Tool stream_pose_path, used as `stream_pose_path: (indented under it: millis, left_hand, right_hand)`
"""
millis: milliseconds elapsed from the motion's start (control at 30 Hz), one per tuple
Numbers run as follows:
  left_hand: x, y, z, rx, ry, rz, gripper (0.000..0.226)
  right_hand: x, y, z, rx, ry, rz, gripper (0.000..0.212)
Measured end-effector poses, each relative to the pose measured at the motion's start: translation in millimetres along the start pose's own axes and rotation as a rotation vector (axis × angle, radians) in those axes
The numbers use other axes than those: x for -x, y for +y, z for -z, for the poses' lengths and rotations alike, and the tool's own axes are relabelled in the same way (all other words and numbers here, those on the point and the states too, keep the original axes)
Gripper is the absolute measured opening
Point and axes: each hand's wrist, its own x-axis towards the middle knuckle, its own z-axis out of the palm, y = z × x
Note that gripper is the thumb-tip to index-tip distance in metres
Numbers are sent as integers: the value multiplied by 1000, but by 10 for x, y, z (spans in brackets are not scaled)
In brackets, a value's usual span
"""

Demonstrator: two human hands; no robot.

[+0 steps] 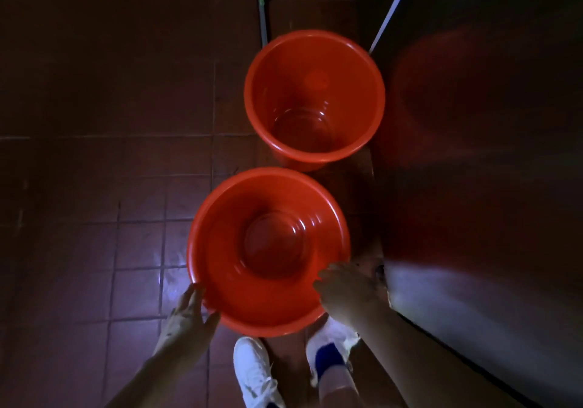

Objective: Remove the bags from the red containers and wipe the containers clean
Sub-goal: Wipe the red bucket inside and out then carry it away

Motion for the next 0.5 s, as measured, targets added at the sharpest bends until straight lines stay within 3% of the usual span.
stream_pose_path:
  millis: [200,367,500]
  left_hand:
    - [33,-50,-138,69,77,-30,56]
    - [50,29,-251,107,171,-12,49]
    - [171,98,-406,59,120,-104,56]
  right_hand:
    - [47,-171,-307,30,-49,-28,30]
    - [30,33,-333,-2,64,-63,33]
    - [132,231,-360,23,171,-138,23]
